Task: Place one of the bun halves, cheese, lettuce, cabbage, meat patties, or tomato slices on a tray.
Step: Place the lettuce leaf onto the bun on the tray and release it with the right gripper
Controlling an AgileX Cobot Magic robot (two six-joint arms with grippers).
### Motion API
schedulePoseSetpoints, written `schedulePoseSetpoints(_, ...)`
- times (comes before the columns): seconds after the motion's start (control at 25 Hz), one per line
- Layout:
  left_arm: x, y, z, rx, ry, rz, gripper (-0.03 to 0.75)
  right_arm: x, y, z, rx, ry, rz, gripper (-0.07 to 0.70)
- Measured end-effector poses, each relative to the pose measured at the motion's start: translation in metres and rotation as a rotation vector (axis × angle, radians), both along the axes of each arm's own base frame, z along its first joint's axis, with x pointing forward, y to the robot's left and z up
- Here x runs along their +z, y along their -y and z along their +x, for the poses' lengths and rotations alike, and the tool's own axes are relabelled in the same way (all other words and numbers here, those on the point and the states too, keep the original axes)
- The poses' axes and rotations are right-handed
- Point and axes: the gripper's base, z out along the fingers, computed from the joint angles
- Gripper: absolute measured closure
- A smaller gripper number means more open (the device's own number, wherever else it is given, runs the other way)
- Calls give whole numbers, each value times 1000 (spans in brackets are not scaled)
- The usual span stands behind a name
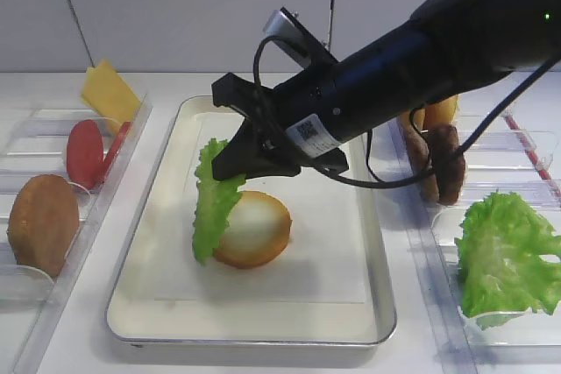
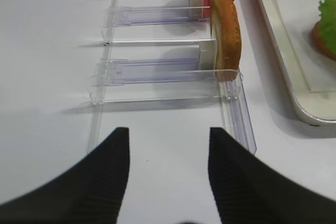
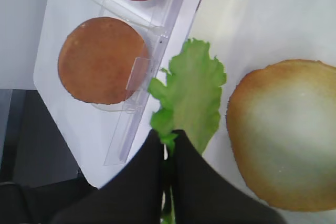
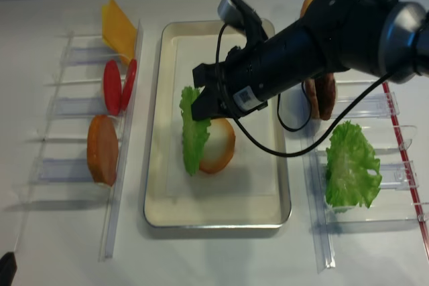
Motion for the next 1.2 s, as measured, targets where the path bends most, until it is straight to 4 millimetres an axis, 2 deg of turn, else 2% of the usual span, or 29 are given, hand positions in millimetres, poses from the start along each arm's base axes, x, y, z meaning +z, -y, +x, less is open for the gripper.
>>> schedulePoseSetpoints(0.2, 0, 0, 0, 0, 0, 0, 393, -14, -1, 3, 6, -16, -32, 590)
schedulePoseSetpoints(0.52, 0, 0, 0, 0, 0, 0, 393, -22, 7, 6, 10, 16, -146, 590)
schedulePoseSetpoints(1.2, 0, 0, 0, 0, 0, 0, 393, -27, 13, 12, -6, 89, -236, 590)
